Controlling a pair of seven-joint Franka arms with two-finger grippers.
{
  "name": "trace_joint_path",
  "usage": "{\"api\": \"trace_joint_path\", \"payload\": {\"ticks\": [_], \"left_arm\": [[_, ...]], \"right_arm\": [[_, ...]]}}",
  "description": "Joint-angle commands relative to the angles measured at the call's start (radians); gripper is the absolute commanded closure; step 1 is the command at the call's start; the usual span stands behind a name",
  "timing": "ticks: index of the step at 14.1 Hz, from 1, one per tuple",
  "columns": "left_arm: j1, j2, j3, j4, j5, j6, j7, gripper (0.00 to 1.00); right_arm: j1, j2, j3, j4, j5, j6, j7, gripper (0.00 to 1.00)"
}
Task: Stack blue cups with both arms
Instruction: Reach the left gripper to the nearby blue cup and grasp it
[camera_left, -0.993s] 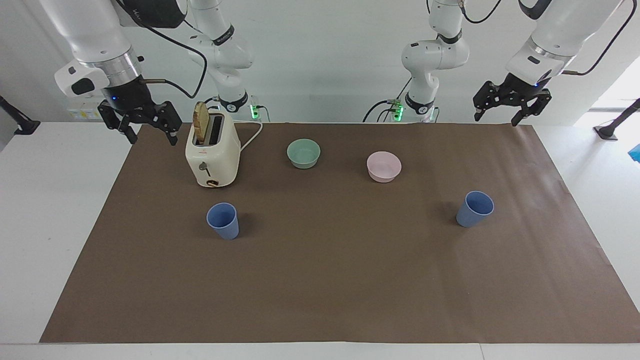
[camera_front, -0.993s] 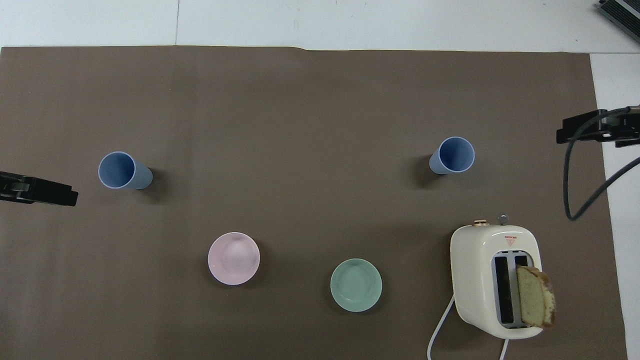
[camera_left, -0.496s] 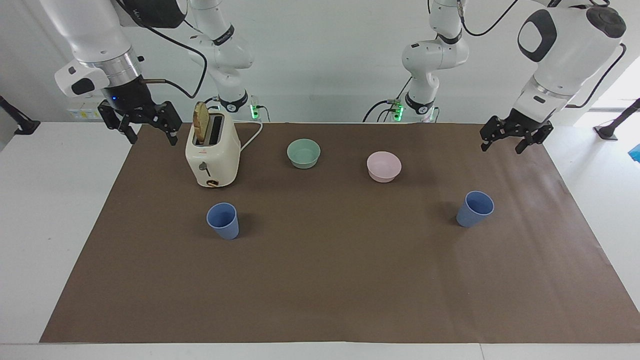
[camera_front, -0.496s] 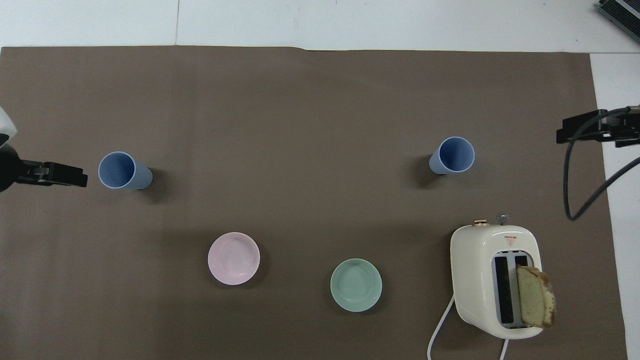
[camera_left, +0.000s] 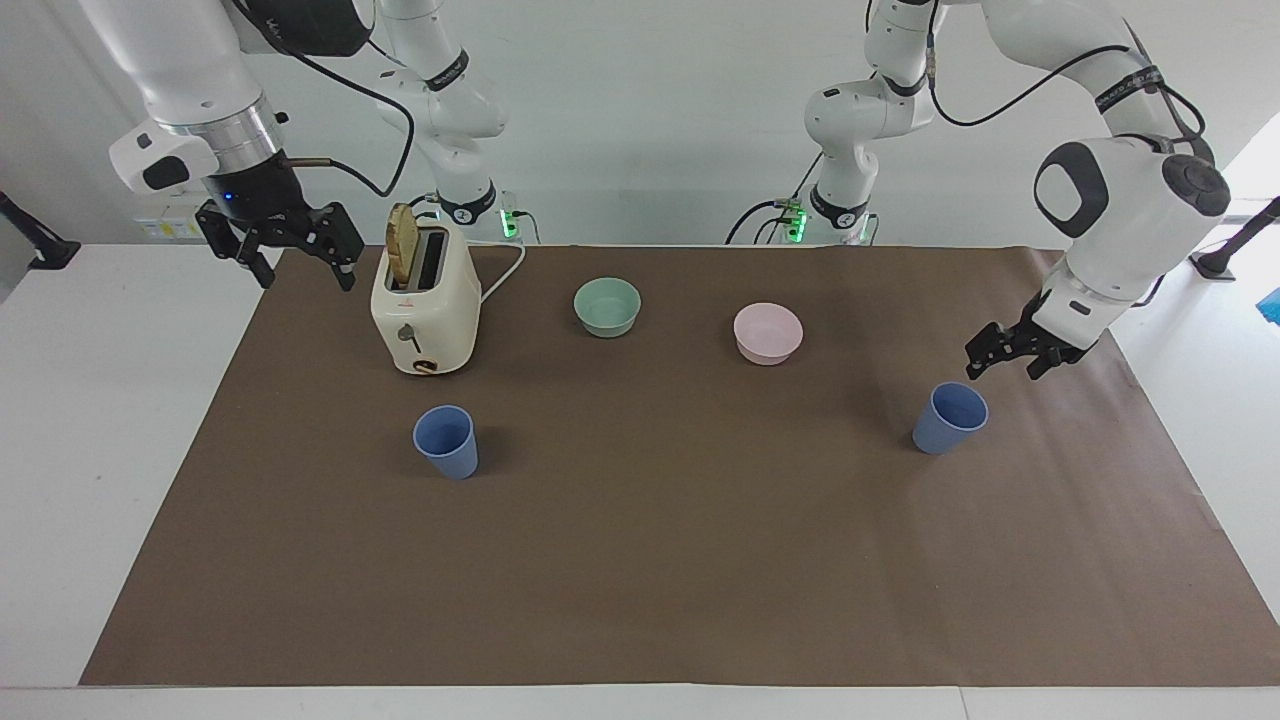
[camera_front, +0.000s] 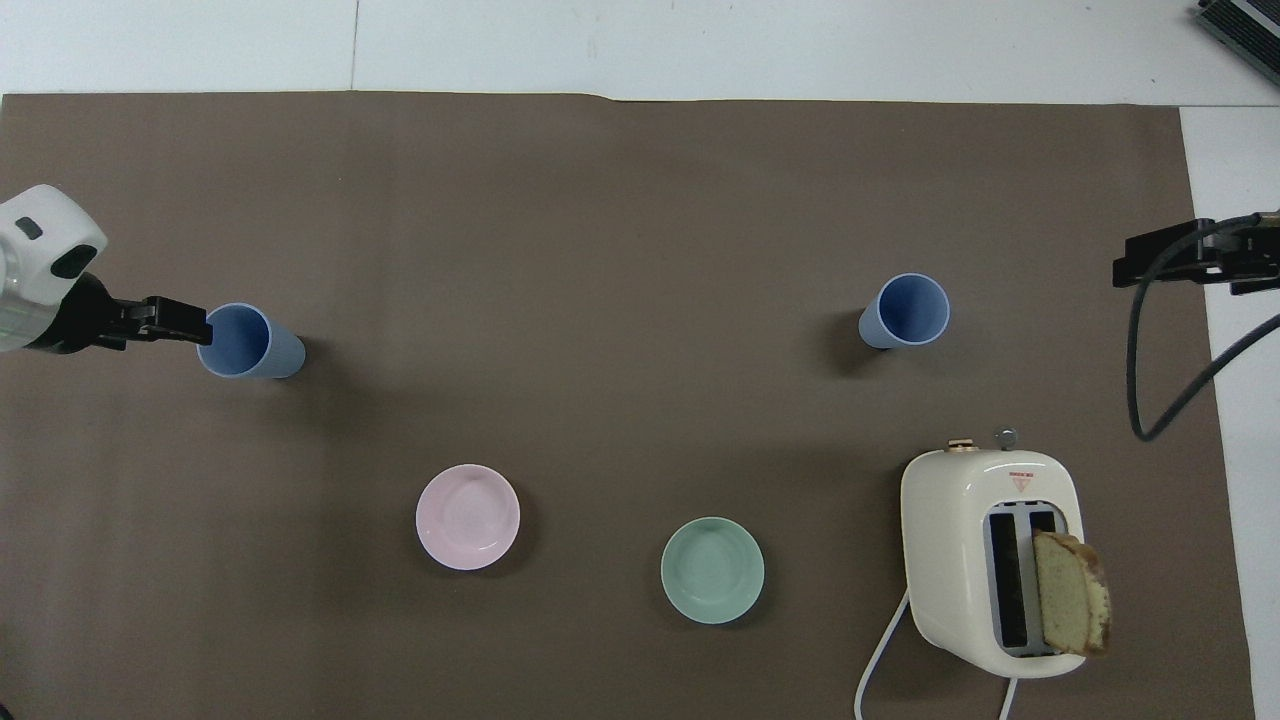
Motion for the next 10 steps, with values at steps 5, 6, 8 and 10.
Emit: {"api": "trace_joint_path", "payload": {"ticks": [5, 6, 8, 10], "left_arm": [[0.019, 0.024, -0.008, -0.084, -0.006, 0.142, -0.045, 0.00], [0.019, 0.025, -0.008, -0.084, -0.006, 0.142, -0.047, 0.15], [0.016, 0.025, -0.008, -0.086, -0.006, 0.132, -0.045, 0.62], [0.016, 0.025, -0.010, -0.086, -0.006, 0.128, -0.040, 1.00]], "right_arm": [[-0.015, -0.023, 0.005, -0.027, 0.024, 0.010, -0.027, 0.00], [-0.015, -0.023, 0.005, -0.027, 0.024, 0.010, -0.027, 0.00], [-0.015, -0.023, 0.005, -0.027, 0.024, 0.010, -0.027, 0.00], [-0.015, -0.023, 0.005, -0.027, 0.024, 0.010, -0.027, 0.00]]}}
